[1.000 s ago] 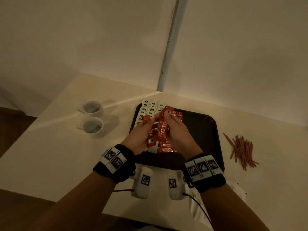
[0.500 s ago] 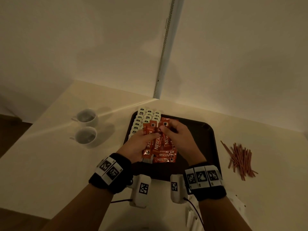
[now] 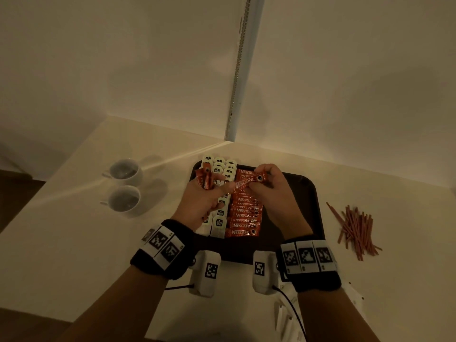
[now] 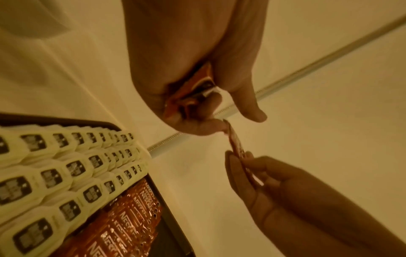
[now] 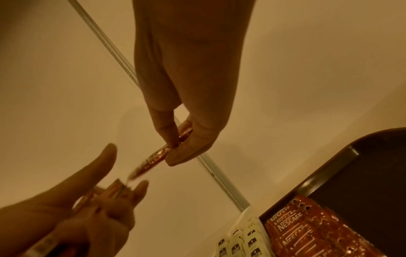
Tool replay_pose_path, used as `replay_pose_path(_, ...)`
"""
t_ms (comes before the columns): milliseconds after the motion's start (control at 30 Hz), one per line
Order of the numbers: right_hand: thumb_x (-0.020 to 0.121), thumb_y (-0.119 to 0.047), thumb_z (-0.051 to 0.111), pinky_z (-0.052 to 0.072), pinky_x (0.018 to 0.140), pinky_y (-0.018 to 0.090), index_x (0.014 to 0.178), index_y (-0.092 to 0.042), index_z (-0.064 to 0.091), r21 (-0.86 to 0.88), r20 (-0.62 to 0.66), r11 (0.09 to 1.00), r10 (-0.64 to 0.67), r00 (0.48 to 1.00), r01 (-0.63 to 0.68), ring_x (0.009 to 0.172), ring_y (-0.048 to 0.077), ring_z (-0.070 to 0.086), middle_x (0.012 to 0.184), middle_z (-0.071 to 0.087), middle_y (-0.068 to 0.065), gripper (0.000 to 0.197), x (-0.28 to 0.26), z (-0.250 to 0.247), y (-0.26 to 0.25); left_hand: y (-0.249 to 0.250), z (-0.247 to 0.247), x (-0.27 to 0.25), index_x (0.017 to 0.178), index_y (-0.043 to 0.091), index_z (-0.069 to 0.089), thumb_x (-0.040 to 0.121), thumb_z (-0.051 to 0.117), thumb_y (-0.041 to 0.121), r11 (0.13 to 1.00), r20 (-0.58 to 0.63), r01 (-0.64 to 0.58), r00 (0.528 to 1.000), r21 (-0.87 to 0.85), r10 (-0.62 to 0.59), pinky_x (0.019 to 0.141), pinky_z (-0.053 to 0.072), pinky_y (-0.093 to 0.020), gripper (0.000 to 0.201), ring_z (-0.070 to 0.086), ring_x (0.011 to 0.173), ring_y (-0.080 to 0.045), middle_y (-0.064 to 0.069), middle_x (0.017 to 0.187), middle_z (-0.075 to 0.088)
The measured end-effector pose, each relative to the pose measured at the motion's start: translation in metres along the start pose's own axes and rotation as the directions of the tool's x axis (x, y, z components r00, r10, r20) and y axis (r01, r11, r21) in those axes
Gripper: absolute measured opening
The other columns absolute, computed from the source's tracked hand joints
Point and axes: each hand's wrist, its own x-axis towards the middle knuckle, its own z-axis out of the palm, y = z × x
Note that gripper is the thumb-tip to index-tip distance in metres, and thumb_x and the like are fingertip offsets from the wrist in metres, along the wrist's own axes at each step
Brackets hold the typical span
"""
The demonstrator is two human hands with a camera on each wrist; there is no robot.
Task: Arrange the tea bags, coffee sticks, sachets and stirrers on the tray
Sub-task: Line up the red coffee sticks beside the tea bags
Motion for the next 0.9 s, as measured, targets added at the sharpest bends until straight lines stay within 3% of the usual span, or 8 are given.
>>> replay_pose_path(100,0.087,-0.005,0.06,0.057,0.08,0.035,0.095,-0.013,0.054,-0.043,-0.025,0.998,-0.035,0.999,0.034,0.096,0.025,0.065,0.104,0.063,0.01,0.013,-0.001,0.009,0.002,0.003,0.005,-0.004,0.093,0.012,0.068,0.081,0.073,0.015,0.99,-0.012,-0.092,0.996,0.109,0.094,0.051,0.051,-0.023,0.013,0.054,0.043,-0.004,0.007,0.058,0.065)
replay_pose_path(200,0.084,-0.011,0.066,0.056,0.069,0.023,0.101,-0.007,0.054,-0.064,-0.032,0.997,-0.046,0.998,0.043,0.089,0.02,0.067,0.1,0.065,0.005,0.021,-0.001,0.012,0.002,0.007,0.004,-0.005,0.085,0.017,0.07,0.082,0.073,0.019,0.979,-0.042,-0.145,0.988,0.141,0.152,0.057,0.057,-0.034,0.005,0.057,0.046,-0.011,0.006,0.058,0.067)
replay_pose_path(333,0.081,-0.017,0.07,0.058,0.074,0.032,0.097,-0.009,0.062,-0.148,0.016,0.988,-0.051,0.999,0.053,0.084,0.024,0.067,0.099,0.067,0.009,0.02,-0.002,0.012,0.002,0.013,0.002,-0.008,0.077,0.023,0.067,0.083,0.071,0.017,0.972,-0.067,-0.172,0.981,0.159,0.185,0.042,0.047,-0.019,0.01,0.057,0.042,-0.008,0.006,0.06,0.069)
replay_pose_path(467,0.083,-0.007,0.065,0.055,0.072,0.022,0.099,-0.004,0.062,0.009,0.052,1.0,0.009,0.999,-0.01,0.082,0.017,0.063,0.098,0.064,0.012,0.016,-0.004,0.012,0.004,0.016,-0.002,-0.009,0.077,0.019,0.068,0.08,0.075,0.02,0.921,-0.039,-0.229,0.966,0.314,0.254,0.049,0.053,-0.022,0.007,0.058,0.043,-0.008,0.004,0.063,0.068)
replay_pose_path(567,0.074,-0.014,0.07,0.055,0.08,0.028,0.102,-0.006,0.062,0.12,0.061,0.991,0.054,0.997,-0.061,0.097,0.024,0.065,0.112,0.063,0.016,0.031,-0.005,0.011,0.007,0.019,-0.004,-0.009,0.083,0.013,0.07,0.082,0.073,0.02,0.874,0.013,-0.269,0.957,0.404,0.288,0.05,0.054,-0.02,0.008,0.058,0.043,-0.005,0.003,0.067,0.069)
replay_pose_path(633,0.071,-0.015,0.07,0.055,0.082,0.031,0.099,-0.007,0.063,0.142,0.067,0.987,0.07,0.995,-0.079,0.096,0.024,0.067,0.109,0.065,0.014,0.031,-0.008,0.01,0.006,0.02,-0.007,-0.009,0.084,0.012,0.07,0.084,0.071,0.02,0.867,0.001,-0.269,0.955,0.42,0.295,0.05,0.053,-0.021,0.008,0.059,0.044,-0.007,0.0,0.07,0.071)
replay_pose_path(733,0.083,-0.003,0.061,0.057,0.081,0.028,0.097,-0.007,0.065,0.147,0.088,0.984,0.086,0.992,-0.099,0.091,0.021,0.069,0.103,0.068,0.011,0.015,-0.009,0.005,0.004,0.018,-0.01,-0.008,0.086,0.01,0.07,0.085,0.069,0.021,0.906,-0.055,-0.22,0.965,0.362,0.256,0.048,0.051,-0.02,0.011,0.058,0.042,-0.009,0.001,0.068,0.071)
replay_pose_path(900,0.097,-0.008,0.042,0.056,0.081,0.026,0.109,-0.005,0.063,0.156,0.062,0.98,0.115,0.991,-0.123,0.096,0.021,0.068,0.115,0.063,0.013,0.024,-0.01,0.004,0.001,0.017,-0.009,-0.011,0.092,0.015,0.069,0.086,0.068,0.022,0.916,-0.115,-0.228,0.953,0.33,0.279,0.05,0.054,-0.022,0.01,0.059,0.043,-0.01,0.002,0.07,0.072)
